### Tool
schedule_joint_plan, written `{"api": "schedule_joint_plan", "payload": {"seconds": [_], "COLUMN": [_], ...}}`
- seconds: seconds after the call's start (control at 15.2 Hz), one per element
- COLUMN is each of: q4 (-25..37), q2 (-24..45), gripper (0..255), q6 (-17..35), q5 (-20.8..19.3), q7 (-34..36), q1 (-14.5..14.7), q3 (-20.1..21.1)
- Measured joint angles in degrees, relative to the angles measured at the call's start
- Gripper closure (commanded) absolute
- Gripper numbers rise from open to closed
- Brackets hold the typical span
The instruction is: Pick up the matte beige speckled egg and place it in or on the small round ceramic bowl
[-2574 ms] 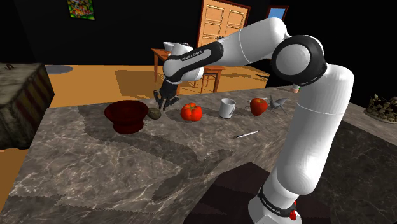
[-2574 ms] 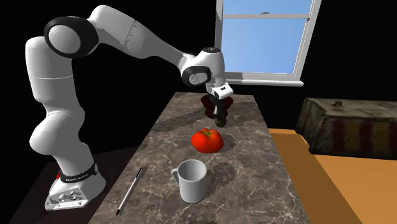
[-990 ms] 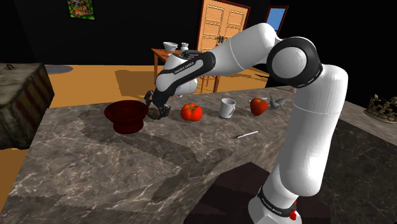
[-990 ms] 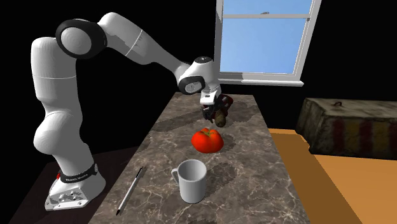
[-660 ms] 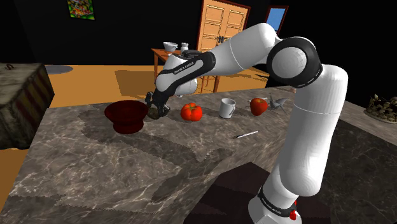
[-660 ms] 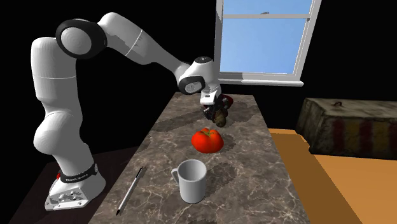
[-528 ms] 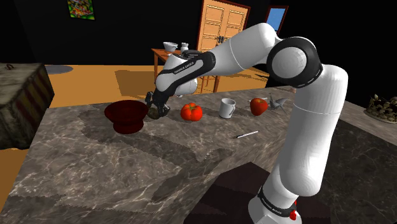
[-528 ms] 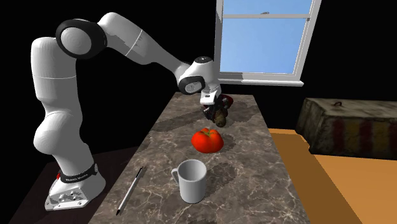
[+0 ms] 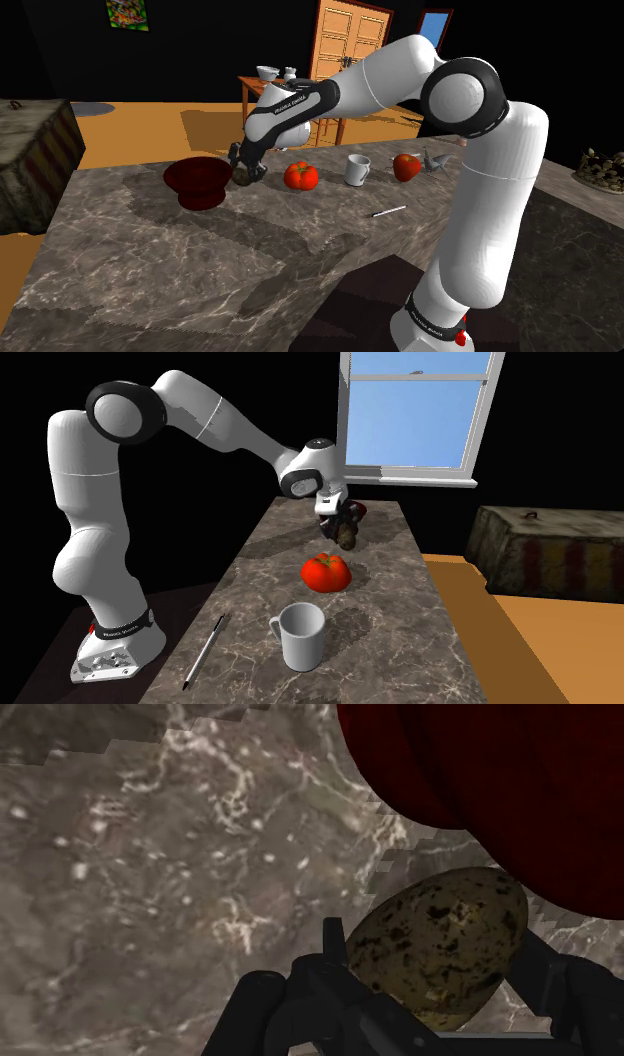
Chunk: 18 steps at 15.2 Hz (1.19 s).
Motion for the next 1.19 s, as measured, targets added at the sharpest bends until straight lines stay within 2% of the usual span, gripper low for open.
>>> {"api": "schedule_joint_plan", "payload": {"seconds": [1.19], "q4": [6.39], "q2": [-6.08], "gripper": [255], "q6": [-12.25], "q5": [-3.16], "q7": [3.5], "q1": [0.18], "q3": [-0.81]}}
